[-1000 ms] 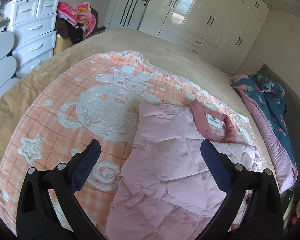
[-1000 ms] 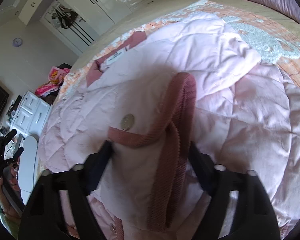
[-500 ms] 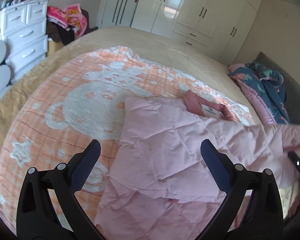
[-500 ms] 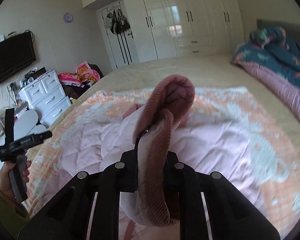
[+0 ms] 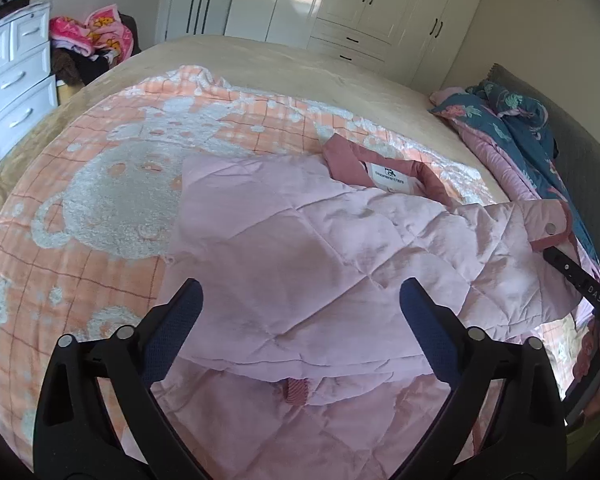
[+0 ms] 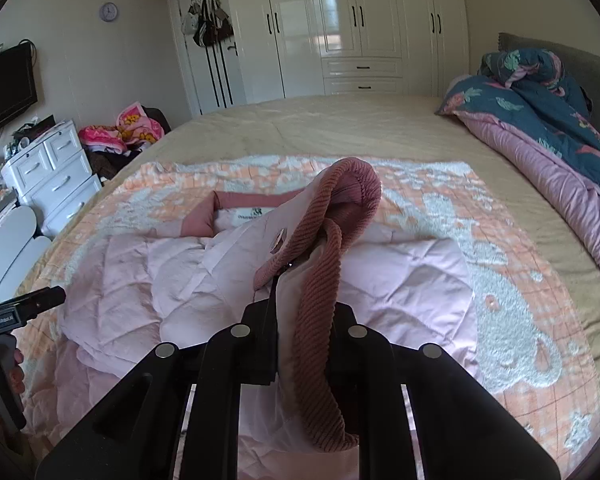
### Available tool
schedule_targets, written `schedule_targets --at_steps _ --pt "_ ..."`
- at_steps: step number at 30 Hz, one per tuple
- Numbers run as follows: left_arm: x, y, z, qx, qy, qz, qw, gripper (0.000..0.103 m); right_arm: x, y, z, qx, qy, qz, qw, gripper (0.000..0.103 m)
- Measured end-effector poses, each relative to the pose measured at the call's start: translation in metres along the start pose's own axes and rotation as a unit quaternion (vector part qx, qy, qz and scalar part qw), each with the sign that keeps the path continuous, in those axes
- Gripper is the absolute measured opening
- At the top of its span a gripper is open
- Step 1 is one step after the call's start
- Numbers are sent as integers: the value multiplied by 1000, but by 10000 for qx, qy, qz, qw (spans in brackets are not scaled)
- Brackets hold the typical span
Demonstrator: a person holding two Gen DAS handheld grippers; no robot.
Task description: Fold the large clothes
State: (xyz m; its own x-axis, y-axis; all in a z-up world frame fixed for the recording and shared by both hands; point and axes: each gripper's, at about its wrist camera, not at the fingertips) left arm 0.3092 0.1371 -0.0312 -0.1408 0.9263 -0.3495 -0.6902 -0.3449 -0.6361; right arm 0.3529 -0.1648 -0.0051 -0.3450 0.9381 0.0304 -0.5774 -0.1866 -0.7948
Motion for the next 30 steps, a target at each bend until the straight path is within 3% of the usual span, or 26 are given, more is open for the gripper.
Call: schedule_targets --at_steps 2,4,7,9,13,21,24,30 --pt "-2 1 -2 33 73 -25 10000 78 -2 5 -5 83 16 -84 9999 15" --pt "-4 4 -7 122 178 -29 9998 58 -3 9 -7 119 64 -175 9998 19" --pt "-8 6 -12 260 310 -13 9992 44 -6 13 -7 101 148 -293 9994 29" --pt "-9 9 -18 342 206 -72 9992 44 -10 14 -6 95 188 -363 9991 38" --pt "-2 12 -30 554 230 44 9982 44 -16 12 6 -118 297 -490 9983 67" --pt "3 17 -42 768 130 46 9970 44 7 0 16 -256 180 -217 9993 76" --pt "1 22 -47 832 34 -108 9965 45 28 -6 10 -174 84 66 9998 77" --pt "10 27 -58 943 70 83 9955 45 71 -8 -12 114 -49 702 9975 81"
Point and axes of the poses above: each gripper's, at about its wrist camera, not at the fingertips, and z roughly against the way its jaws point, x to its left, y to its underside, and after that the axes turned 8 degrees about z, right-handed
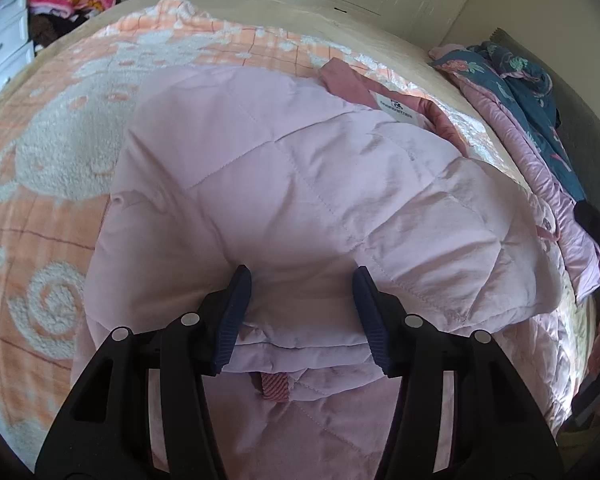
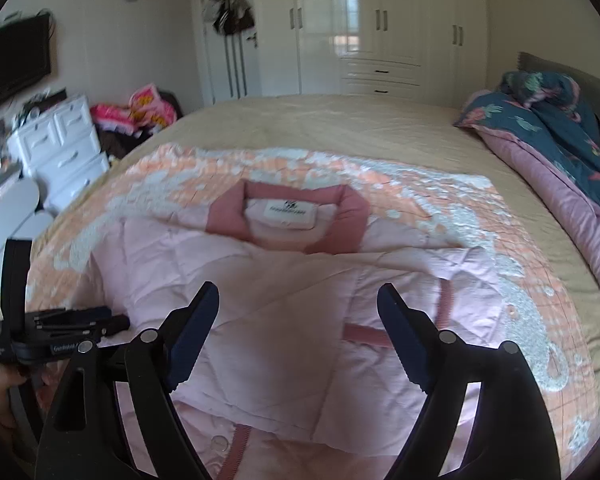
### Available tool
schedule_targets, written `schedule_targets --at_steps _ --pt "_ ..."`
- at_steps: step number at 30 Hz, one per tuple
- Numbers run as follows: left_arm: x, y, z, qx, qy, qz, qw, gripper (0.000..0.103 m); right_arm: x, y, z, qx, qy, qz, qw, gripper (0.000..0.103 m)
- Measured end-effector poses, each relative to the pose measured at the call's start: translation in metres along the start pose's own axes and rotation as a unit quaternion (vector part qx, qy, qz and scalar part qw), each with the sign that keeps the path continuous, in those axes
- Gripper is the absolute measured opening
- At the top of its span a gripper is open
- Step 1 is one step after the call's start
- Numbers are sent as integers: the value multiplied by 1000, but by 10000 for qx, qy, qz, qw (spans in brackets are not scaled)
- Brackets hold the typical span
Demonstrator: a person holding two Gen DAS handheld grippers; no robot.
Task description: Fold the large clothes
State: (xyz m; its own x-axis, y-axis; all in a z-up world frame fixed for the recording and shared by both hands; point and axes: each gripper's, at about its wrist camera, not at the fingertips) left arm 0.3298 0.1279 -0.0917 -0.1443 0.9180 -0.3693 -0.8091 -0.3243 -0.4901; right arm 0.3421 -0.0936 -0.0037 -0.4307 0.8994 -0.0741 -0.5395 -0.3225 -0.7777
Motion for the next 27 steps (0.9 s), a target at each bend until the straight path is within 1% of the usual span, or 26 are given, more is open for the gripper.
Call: schedule_targets --at_steps 4,6,7,9,12,15,20,27 --pt "0 0 1 -3 11 -6 10000 45 20 3 -25 364 -103 244 9990 81" --pt "-1 1 2 -11 -4 -21 10000 45 25 8 -40 641 -148 279 9974 81" --pt "-1 0 2 -9 -6 -16 10000 45 27 13 -50 866 -107 301 9957 81" --pt "-2 0 3 -7 -4 -13 10000 45 25 23 -67 1200 -69 179 9926 85" --pt "-2 0 3 -18 -20 -24 10000 45 22 32 -79 1203 -127 -58 9926 87" --pt "-4 0 4 -22 -35 -46 10000 45 22 38 -83 1153 -100 -102 9932 88" --pt "-6 2 9 -71 -56 -78 9999 46 25 44 -75 1077 -33 -239 9939 88" --pt "-16 4 23 -92 8 -116 9999 66 17 44 -48 901 -230 -608 9938 90"
Point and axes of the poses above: each gripper's, at about its wrist camera, not at the fingertips, and z roughly against the way its jaws point, x to its left, y to its underside, and after that the axes turned 8 degrees about z, right-handed
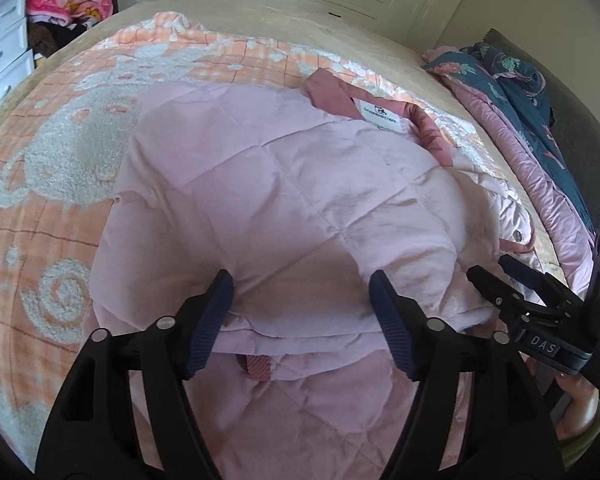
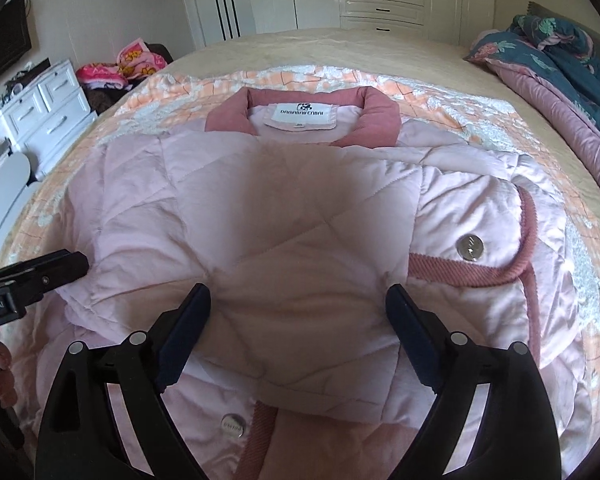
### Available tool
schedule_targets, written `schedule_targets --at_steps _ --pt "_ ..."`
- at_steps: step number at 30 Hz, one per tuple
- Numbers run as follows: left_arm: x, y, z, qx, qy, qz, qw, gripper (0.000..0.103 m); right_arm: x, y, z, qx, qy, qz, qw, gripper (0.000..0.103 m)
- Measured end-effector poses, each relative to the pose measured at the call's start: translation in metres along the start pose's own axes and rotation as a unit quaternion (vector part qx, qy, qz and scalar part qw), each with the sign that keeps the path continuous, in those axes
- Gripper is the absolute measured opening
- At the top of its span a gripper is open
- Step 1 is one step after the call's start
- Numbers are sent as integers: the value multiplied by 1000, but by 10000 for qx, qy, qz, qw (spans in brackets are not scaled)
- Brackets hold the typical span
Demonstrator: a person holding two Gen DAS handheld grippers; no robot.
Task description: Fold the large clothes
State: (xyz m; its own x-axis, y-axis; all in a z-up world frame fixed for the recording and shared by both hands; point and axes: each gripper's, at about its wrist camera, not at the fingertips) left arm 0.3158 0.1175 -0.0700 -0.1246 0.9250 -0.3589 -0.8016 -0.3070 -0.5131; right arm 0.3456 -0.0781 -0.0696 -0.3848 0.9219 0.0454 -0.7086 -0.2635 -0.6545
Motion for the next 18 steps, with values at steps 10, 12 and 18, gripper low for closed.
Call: schedule_targets --at_steps 10,12,18 --pt "-11 5 23 -142 70 65 9999 94 -9 4 46 -268 -164 -405 9987 98" --pt "-13 6 29 -221 52 57 9997 94 -11 4 54 -322 -154 -428 9984 98" --pt "-21 8 43 -307 -23 -10 9995 94 -15 3 81 -486 -102 -438 9978 98"
Point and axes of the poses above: each gripper's, at about its wrist camera, not at the fingertips, and z roughly against the way its jaws point, x to its left, y to its underside, and after that the axes turned 8 degrees about z, right-handed
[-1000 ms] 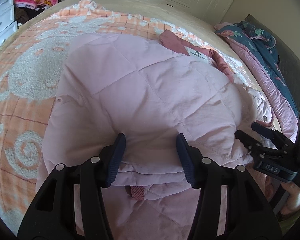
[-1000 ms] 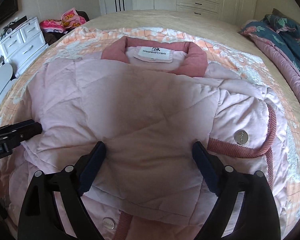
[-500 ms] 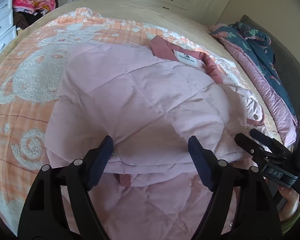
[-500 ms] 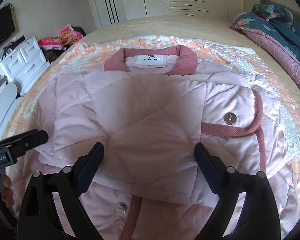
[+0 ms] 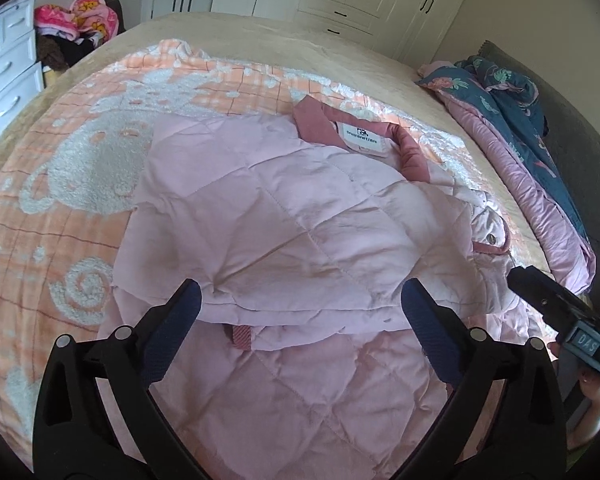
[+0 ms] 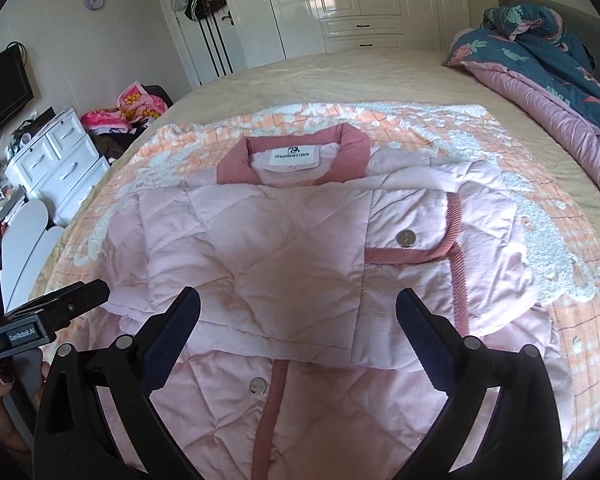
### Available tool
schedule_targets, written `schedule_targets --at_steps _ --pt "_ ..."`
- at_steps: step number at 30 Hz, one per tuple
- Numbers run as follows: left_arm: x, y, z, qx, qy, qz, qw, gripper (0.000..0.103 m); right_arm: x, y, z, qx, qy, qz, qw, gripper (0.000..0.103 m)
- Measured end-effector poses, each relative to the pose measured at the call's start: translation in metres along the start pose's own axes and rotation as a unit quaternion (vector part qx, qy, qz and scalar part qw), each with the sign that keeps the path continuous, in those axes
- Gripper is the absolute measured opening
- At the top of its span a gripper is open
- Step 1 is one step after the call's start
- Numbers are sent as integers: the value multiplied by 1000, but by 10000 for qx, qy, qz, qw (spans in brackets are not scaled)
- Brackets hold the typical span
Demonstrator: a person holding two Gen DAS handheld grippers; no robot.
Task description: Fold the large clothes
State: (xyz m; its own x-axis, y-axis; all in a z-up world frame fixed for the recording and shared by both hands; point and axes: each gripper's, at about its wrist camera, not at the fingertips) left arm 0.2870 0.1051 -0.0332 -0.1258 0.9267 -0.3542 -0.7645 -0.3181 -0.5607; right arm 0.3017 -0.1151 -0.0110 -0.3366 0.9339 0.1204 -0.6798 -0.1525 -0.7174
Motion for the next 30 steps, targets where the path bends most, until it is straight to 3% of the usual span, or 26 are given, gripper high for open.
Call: schedule_targets --at_steps 14,30 --pt "-22 7 67 -451 63 -250 9986 94 6 -2 58 -295 -112 50 9995 98" --pt "-33 26 125 -709 98 -114 9974 94 16 -4 125 -689 -258 144 9972 99"
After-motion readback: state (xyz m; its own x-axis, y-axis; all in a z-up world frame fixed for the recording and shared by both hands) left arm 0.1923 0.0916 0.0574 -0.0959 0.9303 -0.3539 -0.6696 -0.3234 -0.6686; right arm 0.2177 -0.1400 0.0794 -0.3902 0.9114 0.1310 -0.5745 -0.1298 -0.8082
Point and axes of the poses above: each gripper's, at about its wrist camera, not at the fingertips, and z roughly against the way its jaws point, x to its left, y to its underside, and after that the axes turned 8 degrees about z, right-handed
